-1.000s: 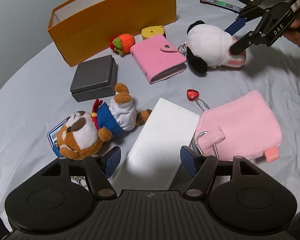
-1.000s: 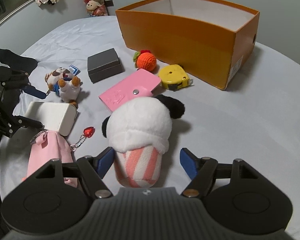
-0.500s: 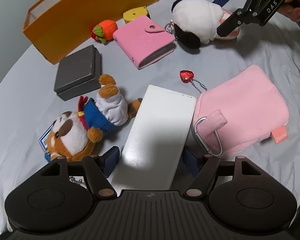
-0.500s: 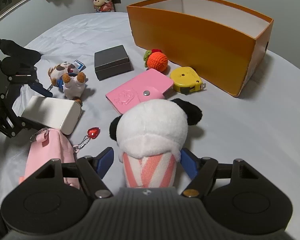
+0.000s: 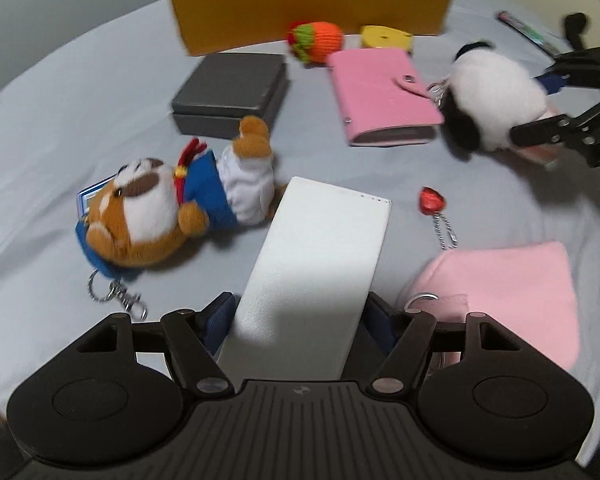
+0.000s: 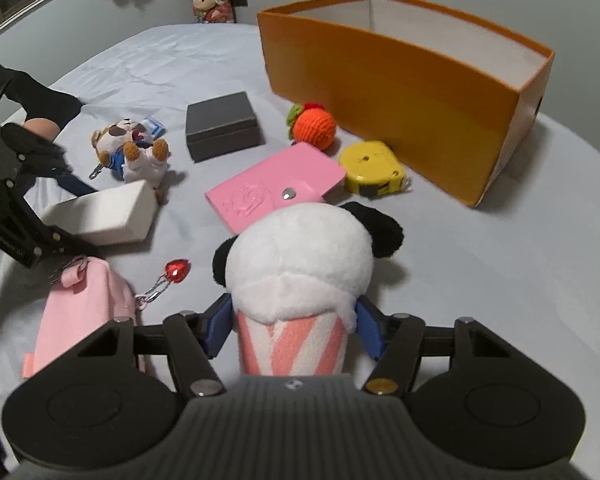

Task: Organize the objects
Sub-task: 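Grasp the white rectangular box with the left gripper while the right gripper grasps the panda plush, then lift and carry the white box and the panda plush into the orange shoebox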

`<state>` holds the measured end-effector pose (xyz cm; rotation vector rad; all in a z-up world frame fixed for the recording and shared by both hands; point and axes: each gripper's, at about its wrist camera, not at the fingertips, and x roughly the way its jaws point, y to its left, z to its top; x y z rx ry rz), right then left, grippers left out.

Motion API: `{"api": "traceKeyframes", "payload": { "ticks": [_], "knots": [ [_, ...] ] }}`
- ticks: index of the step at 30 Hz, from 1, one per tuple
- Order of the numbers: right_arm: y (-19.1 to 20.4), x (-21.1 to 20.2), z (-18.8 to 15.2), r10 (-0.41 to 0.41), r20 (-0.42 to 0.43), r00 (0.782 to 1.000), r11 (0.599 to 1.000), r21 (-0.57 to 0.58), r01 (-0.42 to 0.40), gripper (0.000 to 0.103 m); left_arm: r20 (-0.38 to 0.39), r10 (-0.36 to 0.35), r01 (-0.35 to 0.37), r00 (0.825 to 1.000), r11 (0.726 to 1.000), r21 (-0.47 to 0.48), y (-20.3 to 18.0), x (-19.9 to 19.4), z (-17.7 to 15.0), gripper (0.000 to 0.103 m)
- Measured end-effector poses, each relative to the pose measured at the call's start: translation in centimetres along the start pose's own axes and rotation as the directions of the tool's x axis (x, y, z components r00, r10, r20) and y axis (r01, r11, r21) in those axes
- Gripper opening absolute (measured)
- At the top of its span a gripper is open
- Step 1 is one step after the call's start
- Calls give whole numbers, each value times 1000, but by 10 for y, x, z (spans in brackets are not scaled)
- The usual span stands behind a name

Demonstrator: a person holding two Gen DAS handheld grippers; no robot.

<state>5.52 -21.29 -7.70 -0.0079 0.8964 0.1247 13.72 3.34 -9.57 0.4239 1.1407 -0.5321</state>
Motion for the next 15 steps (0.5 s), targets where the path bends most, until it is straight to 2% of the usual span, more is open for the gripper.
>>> {"api": "traceKeyframes", "payload": {
  "ticks": [2,5,12,15],
  "knots": [
    [2,-3,-1,-40,24,999,998,-41,41,65,3,53,-53,999,998,18,-12,0,-3,80],
    [1,2,-3,-47,-5,999,997,-59,46,65,24,100,-101,995,994,35,-21,2,-6,80],
    [-2,4,-3,-41,-19,999,998,-45,40,66,42,74,-73,996,997,-10,-11,3,-12,86],
    [-3,4,-2,-36,-20,999,999,-34,36,66,61,66,-66,996,998,-6,-12,1,-15,81]
  ]
}}
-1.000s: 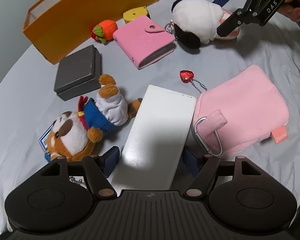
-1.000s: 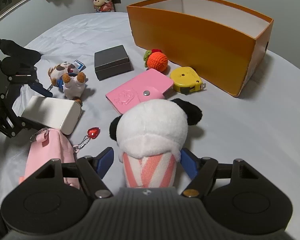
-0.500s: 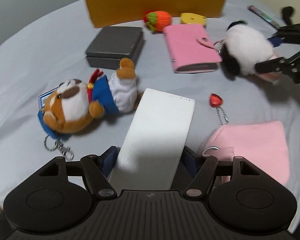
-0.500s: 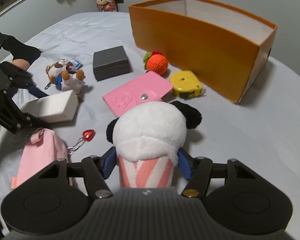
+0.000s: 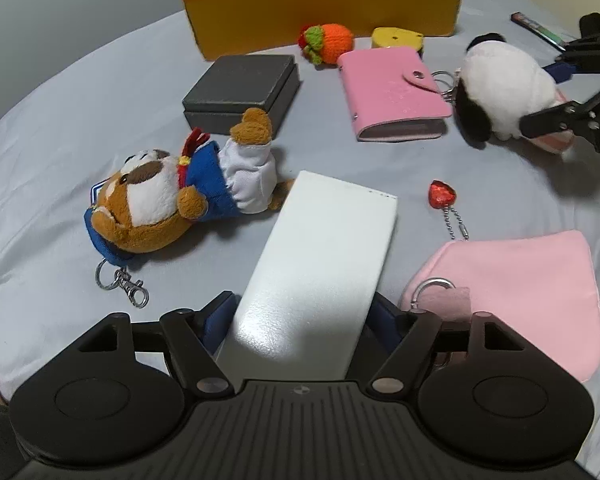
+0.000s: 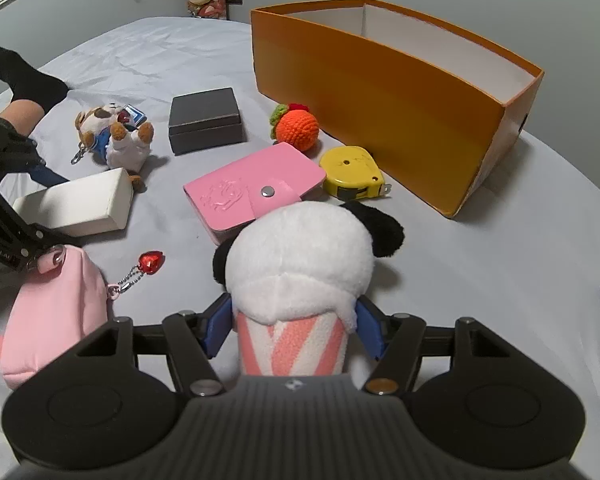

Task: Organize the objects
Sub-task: 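Lift and carry the white box and the panda plush into the orange shoebox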

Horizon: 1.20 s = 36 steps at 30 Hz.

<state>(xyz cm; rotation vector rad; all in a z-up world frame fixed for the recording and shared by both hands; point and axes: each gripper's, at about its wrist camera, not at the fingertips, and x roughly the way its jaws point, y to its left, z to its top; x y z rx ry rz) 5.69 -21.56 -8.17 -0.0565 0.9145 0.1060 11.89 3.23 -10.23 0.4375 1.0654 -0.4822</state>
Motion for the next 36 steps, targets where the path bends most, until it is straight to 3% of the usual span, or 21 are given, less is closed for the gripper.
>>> {"api": "traceKeyframes", "payload": {
  "ticks": [12,22,29,36],
  "knots": [
    [-6,-10,5,21,18,1000,1000,14,-21,64,86,-46,50,995,998,-45,4,-26,9,74],
    [-12,-31,23,33,77,997,999,34,-35,64,182,-41,49,983,998,-38,5,-49,48,73],
    [-20,-45,32,33,114,993,998,43,-38,64,207,-32,35,978,999,-11,2,-57,74,73],
    [-34,-62,53,13,168,986,999,40,-21,64,250,-33,28,968,999,23,-2,-67,119,73]
  ]
}}
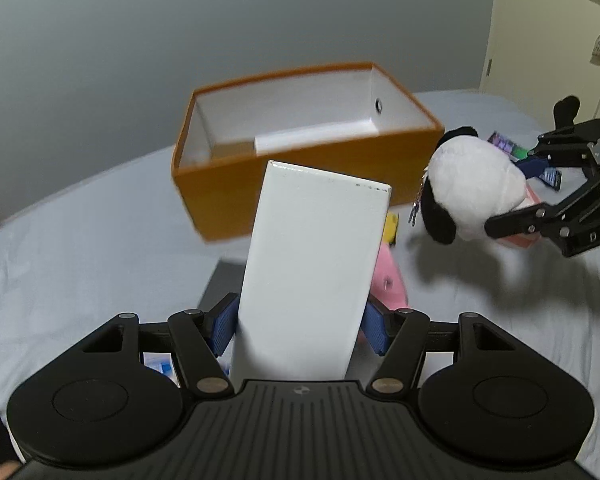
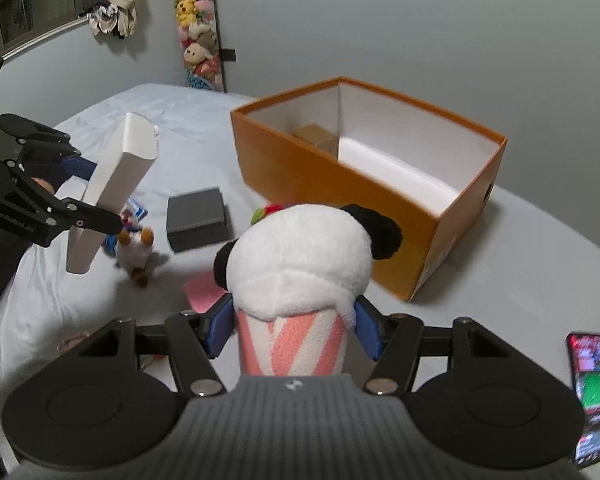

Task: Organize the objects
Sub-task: 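Lift and carry the white box and the panda plush into the orange shoebox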

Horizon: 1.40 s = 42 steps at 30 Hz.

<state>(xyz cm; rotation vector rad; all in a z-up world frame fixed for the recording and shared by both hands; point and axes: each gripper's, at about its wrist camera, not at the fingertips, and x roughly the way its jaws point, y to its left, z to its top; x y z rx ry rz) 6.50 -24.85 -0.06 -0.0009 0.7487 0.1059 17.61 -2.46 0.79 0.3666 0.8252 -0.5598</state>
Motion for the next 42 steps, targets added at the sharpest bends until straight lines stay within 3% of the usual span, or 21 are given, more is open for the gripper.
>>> {"api": "traceKeyframes", "payload": {
  "ticks": [12,20,30,42],
  "knots": [
    [-29,-18,70,-34,131,991,999,0,35,64,69,-30,30,997,1000,2,4,21,98,73],
    [-57,-8,106,-75,169,983,997,37,69,64,55,-43,43,998,999,-4,7,50,150,73],
    [-92,31,138,-91,123,988,990,118,77,64,16,-74,75,997,995,-72,14,103,191,73],
    [-111,97,118,-91,20,996,986,140,87,64,-131,-60,42,990,990,-135,24,177,194,73]
  ]
}}
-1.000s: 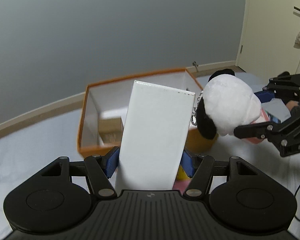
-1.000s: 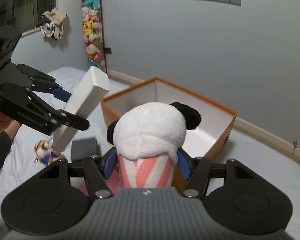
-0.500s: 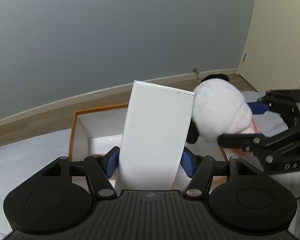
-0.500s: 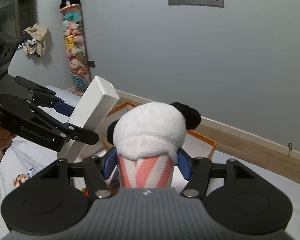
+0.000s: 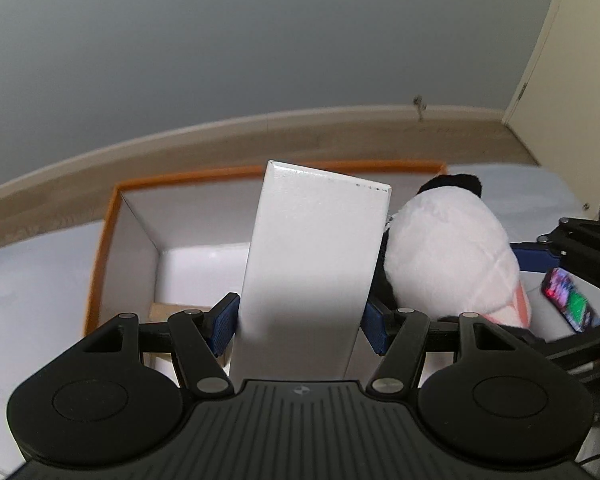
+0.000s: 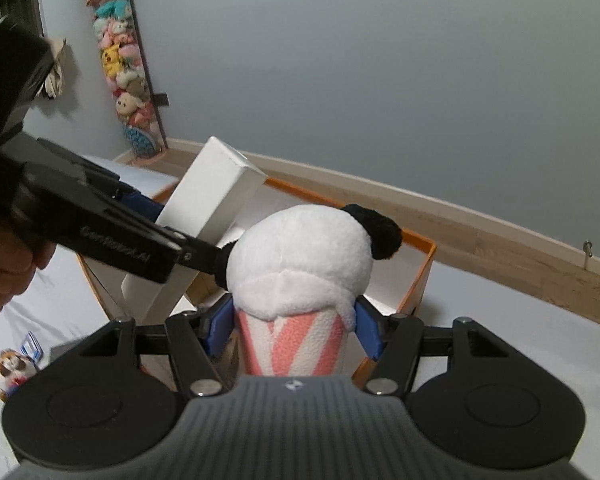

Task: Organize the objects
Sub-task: 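Lift and carry the white box and the panda plush into the orange shoebox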

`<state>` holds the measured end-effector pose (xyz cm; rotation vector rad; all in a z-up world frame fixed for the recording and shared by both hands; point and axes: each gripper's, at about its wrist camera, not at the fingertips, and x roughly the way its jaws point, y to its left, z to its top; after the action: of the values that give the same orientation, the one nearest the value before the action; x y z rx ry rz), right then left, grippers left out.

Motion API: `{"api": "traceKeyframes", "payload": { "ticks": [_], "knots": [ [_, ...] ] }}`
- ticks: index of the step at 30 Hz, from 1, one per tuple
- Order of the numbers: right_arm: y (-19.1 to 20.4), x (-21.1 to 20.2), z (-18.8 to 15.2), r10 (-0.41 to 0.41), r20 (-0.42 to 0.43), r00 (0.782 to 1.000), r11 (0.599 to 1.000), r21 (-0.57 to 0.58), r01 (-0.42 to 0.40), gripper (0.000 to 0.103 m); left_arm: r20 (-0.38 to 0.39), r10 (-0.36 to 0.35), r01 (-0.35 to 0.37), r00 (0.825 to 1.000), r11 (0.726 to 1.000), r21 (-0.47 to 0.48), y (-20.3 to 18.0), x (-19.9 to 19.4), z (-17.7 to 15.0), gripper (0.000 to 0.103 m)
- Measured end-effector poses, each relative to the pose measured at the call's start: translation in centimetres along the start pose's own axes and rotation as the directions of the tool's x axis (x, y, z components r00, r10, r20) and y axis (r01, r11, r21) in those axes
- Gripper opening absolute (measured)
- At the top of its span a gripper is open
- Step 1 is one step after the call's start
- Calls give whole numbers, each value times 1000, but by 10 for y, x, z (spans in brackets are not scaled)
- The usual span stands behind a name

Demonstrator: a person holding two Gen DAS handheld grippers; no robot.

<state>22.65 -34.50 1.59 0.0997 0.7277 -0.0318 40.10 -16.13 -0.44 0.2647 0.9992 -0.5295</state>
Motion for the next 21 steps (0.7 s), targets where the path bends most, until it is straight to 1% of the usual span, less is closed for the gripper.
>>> {"api": "traceKeyframes", "payload": {
  "ticks": [6,12,17,20,21],
  "knots": [
    [7,21,-14,-12,-38,999,999,-53,10,64,-76,6,-7,997,1000,-20,-3,23,-4,73],
    [19,34,-18,-46,-53,998,991,-131,38,64,-132,13,-17,991,999,-29,-7,38,-11,73],
    [28,43,-17,-69,-88,994,979,-199,50,64,-171,14,-19,985,999,-27,-10,43,-19,73],
    [31,45,-16,-81,-103,991,974,-221,56,64,-177,27,-30,984,999,-14,-18,41,-23,73],
    [32,46,-16,-86,-106,991,972,-226,60,65,-180,32,-34,983,999,-7,-21,46,-18,73]
  ]
}}
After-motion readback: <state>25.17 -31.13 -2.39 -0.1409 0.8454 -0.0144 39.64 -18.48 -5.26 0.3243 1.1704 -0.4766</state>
